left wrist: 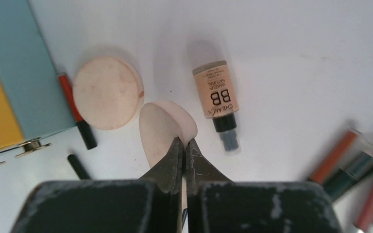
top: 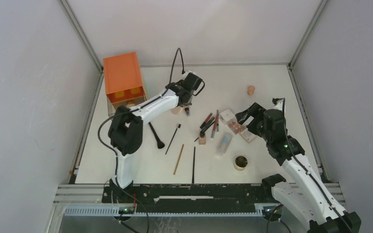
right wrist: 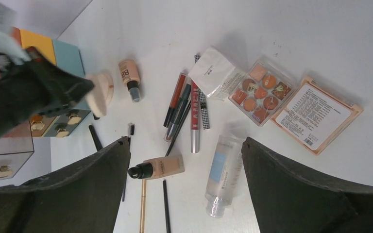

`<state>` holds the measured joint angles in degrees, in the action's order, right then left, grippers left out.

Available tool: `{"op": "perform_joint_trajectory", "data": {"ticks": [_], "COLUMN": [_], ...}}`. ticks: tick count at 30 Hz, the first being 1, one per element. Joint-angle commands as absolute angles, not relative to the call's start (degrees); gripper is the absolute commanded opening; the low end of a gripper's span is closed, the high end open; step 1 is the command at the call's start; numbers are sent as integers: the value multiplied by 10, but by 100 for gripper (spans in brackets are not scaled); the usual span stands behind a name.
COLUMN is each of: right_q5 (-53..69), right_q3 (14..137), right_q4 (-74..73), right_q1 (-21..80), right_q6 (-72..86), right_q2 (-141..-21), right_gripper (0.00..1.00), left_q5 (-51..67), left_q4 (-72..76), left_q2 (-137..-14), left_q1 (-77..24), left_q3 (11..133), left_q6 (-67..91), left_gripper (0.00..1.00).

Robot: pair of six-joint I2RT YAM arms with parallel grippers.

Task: Organize the makeup
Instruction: Place the makeup tool in the drawer.

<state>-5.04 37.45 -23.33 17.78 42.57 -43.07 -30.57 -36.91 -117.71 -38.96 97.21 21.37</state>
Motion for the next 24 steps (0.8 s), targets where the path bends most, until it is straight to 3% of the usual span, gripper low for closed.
{"op": "perform_joint_trajectory", "data": {"ticks": [1, 6, 12, 24], "right_q5": [-45, -47, -46, -5], "right_q3": [377, 377, 377, 369], "right_q4": [-220, -219, -215, -175], "right_q1": [181, 180, 179, 180], "right_q6": [429, 423, 420, 444], "right_q2": [-434, -439, -445, -479], "right_gripper": [92, 92, 92, 91], "left_q5": [-268, -249, -372, -372], "left_q4": [-378, -389, -452, -424], "left_q2": [-1037, -887, -753, -733], "left_q1": [-389, -389, -371, -210], "left_q3": [966, 927, 877, 787], "left_q6": [187, 119, 23, 64], "left_gripper": [0, 0, 0, 0]}}
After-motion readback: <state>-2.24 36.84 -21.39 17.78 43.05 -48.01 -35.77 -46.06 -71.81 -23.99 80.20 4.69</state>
